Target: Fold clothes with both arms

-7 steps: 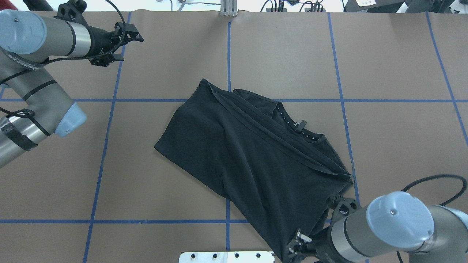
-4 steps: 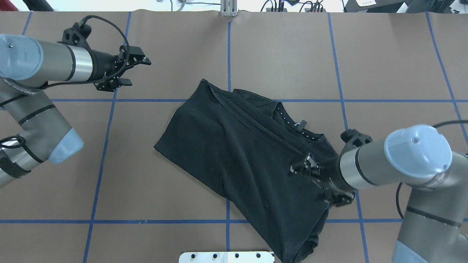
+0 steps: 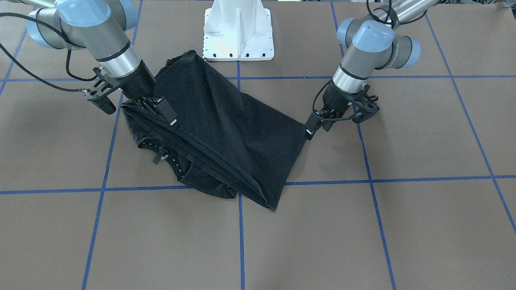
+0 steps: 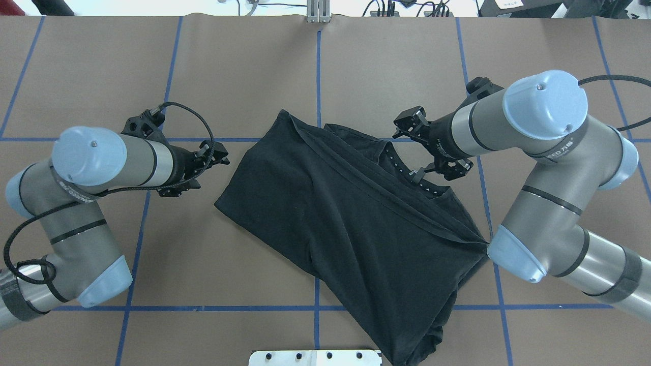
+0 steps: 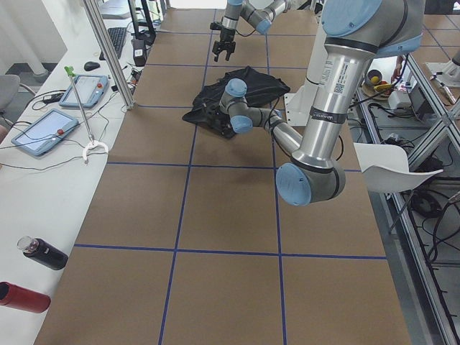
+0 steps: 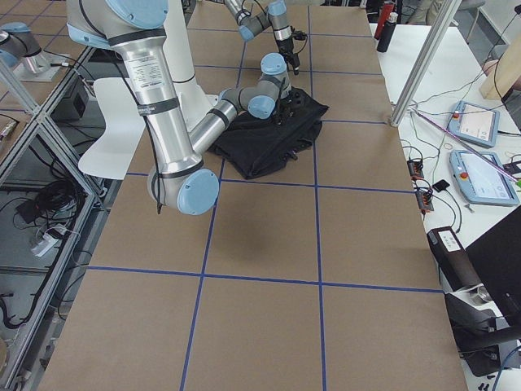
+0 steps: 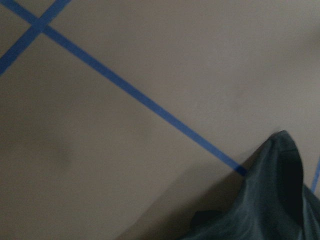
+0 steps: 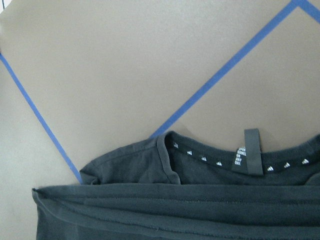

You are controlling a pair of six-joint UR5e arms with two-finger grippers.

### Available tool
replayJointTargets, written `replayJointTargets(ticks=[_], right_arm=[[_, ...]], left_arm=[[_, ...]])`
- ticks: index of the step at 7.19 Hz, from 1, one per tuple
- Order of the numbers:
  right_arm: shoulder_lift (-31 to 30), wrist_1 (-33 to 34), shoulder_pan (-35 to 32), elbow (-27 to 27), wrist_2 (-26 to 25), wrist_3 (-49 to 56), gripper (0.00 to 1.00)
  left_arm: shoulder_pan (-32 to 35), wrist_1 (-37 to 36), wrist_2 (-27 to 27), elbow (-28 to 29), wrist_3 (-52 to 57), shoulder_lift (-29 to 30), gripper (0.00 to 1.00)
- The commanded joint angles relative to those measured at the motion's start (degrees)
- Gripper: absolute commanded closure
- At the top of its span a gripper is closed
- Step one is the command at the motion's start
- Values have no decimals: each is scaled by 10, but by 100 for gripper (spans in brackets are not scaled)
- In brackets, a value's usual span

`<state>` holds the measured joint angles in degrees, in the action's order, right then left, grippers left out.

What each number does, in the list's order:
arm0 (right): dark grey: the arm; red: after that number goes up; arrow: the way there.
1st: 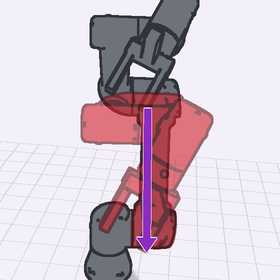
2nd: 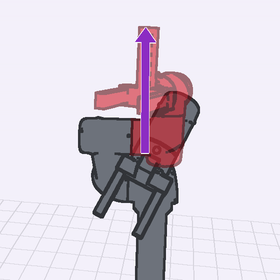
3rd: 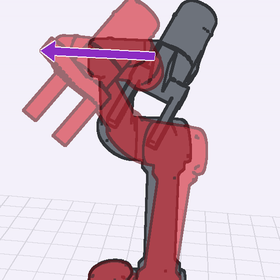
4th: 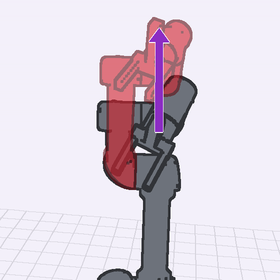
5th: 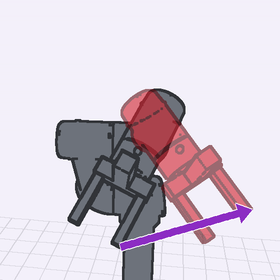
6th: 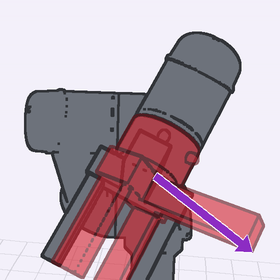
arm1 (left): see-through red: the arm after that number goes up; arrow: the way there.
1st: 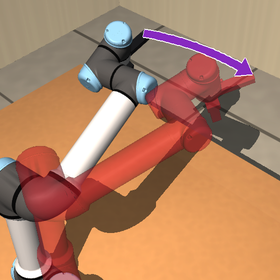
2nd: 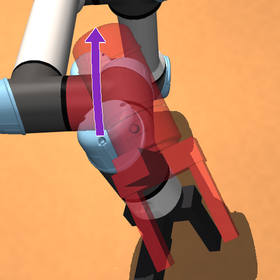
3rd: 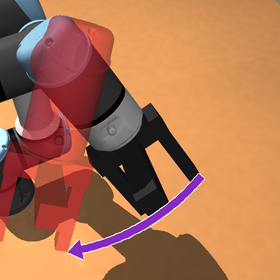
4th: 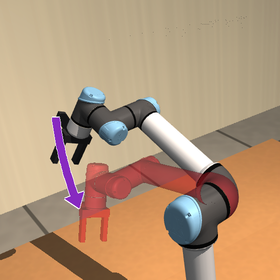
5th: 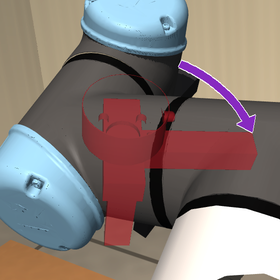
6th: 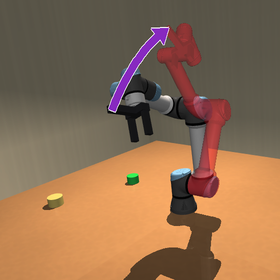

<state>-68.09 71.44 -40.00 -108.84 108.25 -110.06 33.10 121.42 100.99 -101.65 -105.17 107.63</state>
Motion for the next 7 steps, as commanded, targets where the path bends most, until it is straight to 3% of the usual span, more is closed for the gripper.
replayJointTargets(ticks=[1, 7], right_arm=[[10, 0, -3, 16, -17, 3, 0], [7, 0, -3, 29, -18, 4, 0]], left_arm=[[-37, -5, -26, 5, -8, -5, 16], [-38, 0, -25, 35, -6, 6, 28]])
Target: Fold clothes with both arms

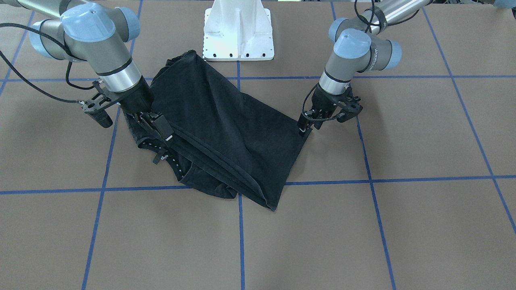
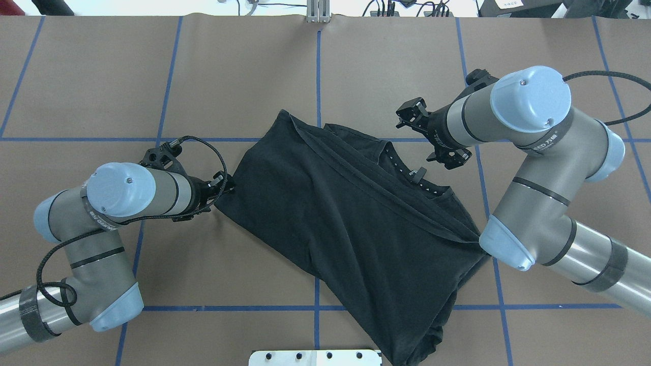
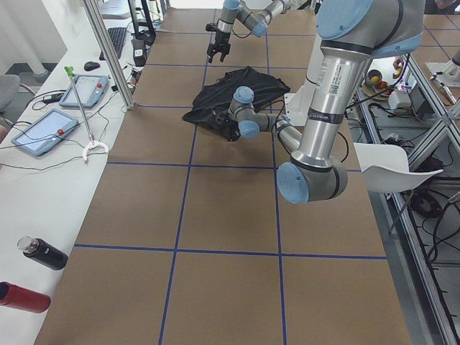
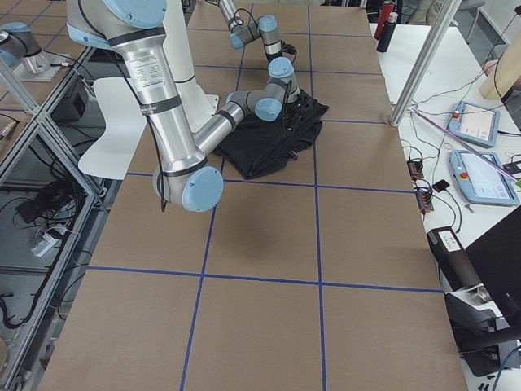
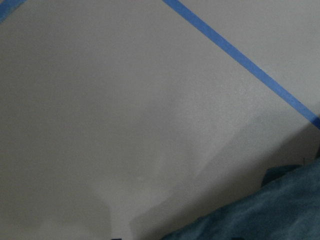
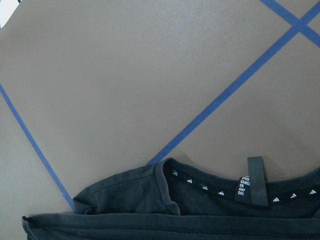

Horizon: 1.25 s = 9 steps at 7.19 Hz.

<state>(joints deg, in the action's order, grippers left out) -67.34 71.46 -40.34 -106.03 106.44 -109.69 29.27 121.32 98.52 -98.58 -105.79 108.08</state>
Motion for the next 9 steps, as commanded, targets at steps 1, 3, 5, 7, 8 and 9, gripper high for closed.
replayJointTargets(ticks=[1, 3, 5, 7, 8, 9], right_arm=[[-1, 0, 0, 1, 0, 0, 0], [0, 0, 0, 1, -1, 0, 0], [2, -1, 6, 6, -11, -2, 0], [3, -1, 6, 6, -11, -2, 0], [2, -1, 6, 9, -11, -1, 0], [3, -4, 6, 13, -11, -1, 0]], left_arm=[[0, 1, 0, 5, -4, 1, 41], [0, 1, 1, 11, -14, 1, 67], [0, 0, 2, 1, -14, 2, 100], [39, 2, 2, 2, 27, 29, 100], [75, 3, 2, 15, 87, 47, 100], [113, 35, 2, 88, 98, 109, 100]])
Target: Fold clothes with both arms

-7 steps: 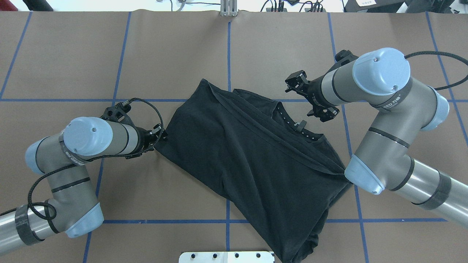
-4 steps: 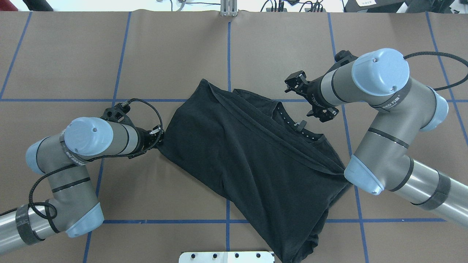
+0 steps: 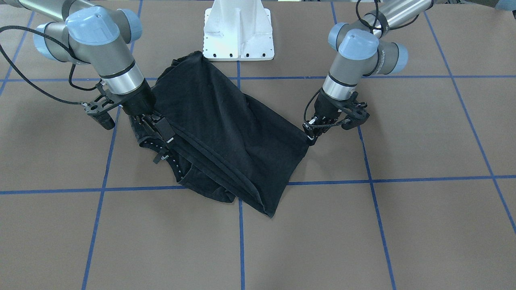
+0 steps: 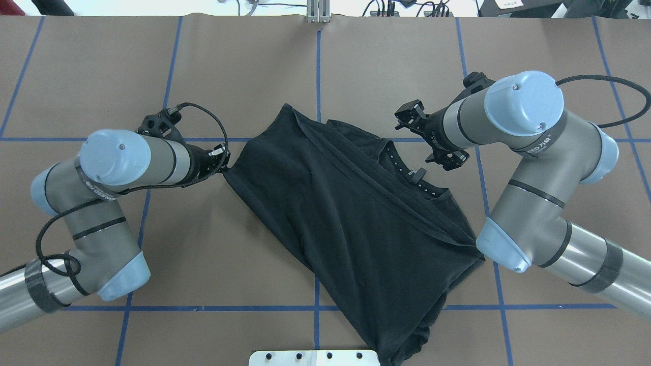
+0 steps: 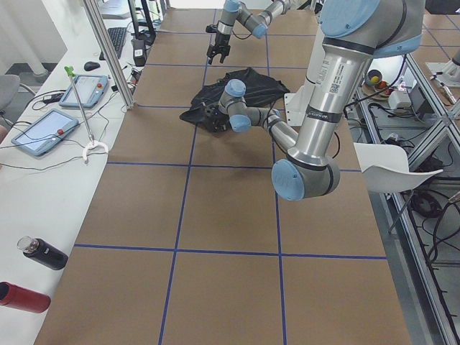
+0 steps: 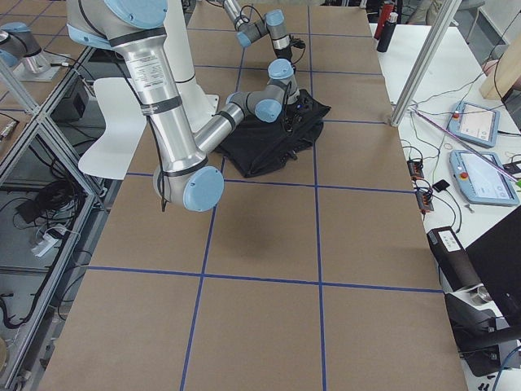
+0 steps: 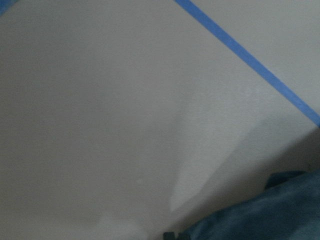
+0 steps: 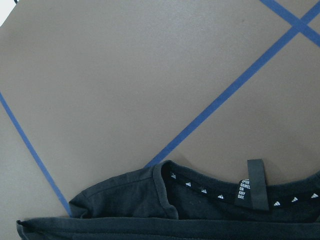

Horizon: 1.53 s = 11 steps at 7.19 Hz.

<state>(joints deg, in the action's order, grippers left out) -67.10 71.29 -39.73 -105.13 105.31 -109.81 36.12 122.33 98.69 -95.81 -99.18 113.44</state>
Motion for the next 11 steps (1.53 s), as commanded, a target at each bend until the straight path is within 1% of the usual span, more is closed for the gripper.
replayJointTargets(ticks=[1, 2, 3, 4, 5, 6, 7, 8, 9, 10, 11], right_arm=[[0, -4, 0, 5, 0, -1, 0], [0, -4, -1, 5, 0, -1, 0], [0, -5, -2, 5, 0, -1, 0], [0, -5, -3, 5, 0, -1, 0], [0, -5, -3, 5, 0, -1, 0], [0, -5, -3, 5, -5, -2, 0], [0, -6, -3, 5, -5, -3, 0], [1, -6, -3, 5, -8, -1, 0], [2, -7, 1, 5, -12, 0, 0], [10, -6, 15, 5, -12, 1, 0], [16, -7, 49, 5, -46, -1, 0]], left_arm=[[67, 63, 0, 123, 48, 100, 100], [89, 120, -1, 192, 69, 144, 100], [104, 148, -1, 262, 104, 191, 100], [112, 182, -8, 354, 129, 255, 100], [112, 251, -30, 479, 147, 321, 100], [112, 272, -31, 523, 180, 342, 100], [113, 273, -31, 531, 204, 347, 100], [113, 284, -31, 543, 208, 352, 14], [113, 286, -30, 543, 208, 349, 0], [116, 285, -24, 521, 209, 339, 0], [117, 279, -21, 464, 209, 306, 0]])
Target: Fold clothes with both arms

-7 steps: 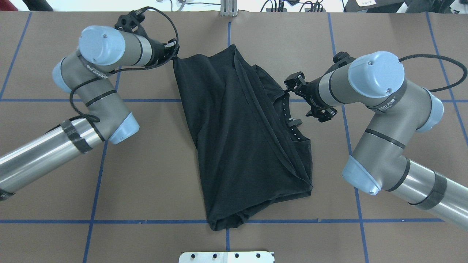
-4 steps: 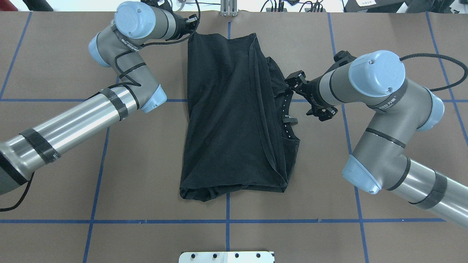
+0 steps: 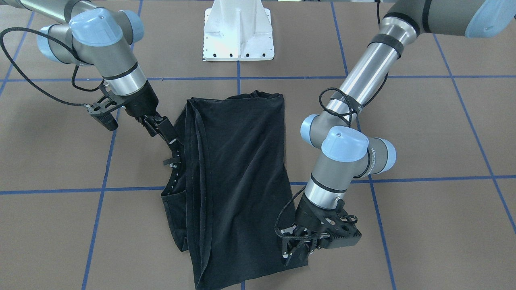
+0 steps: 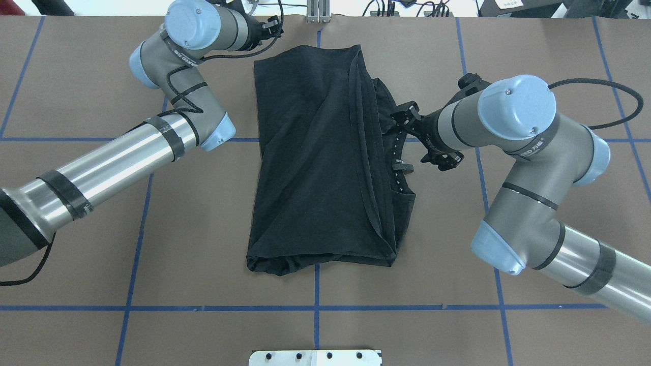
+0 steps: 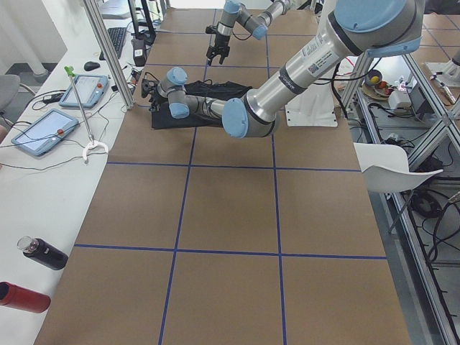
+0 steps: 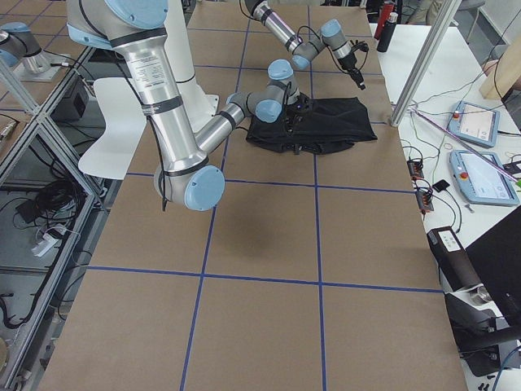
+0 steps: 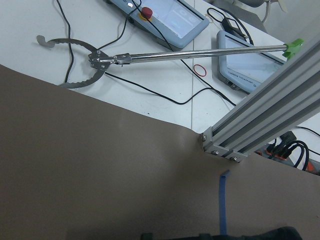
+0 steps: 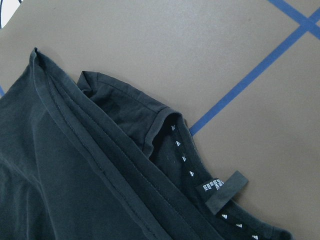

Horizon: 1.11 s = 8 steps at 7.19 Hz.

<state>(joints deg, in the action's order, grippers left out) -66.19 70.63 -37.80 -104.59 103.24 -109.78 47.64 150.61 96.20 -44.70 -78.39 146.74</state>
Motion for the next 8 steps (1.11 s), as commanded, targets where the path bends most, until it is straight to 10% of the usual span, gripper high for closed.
replayJointTargets(ticks=[1, 3, 4, 8], right_arm=[[13, 3, 77, -2, -81, 2, 0], [44, 27, 100, -3, -73, 42, 14], [51, 66, 109, -2, -53, 175, 33], [66, 197, 136, 5, -63, 705, 46]], left_arm=[[3, -41, 36, -147, 0, -86, 0], [6, -65, 51, -231, -2, -152, 0], [8, -65, 54, -267, 0, -183, 0], [18, -67, 103, -409, 3, -320, 0]])
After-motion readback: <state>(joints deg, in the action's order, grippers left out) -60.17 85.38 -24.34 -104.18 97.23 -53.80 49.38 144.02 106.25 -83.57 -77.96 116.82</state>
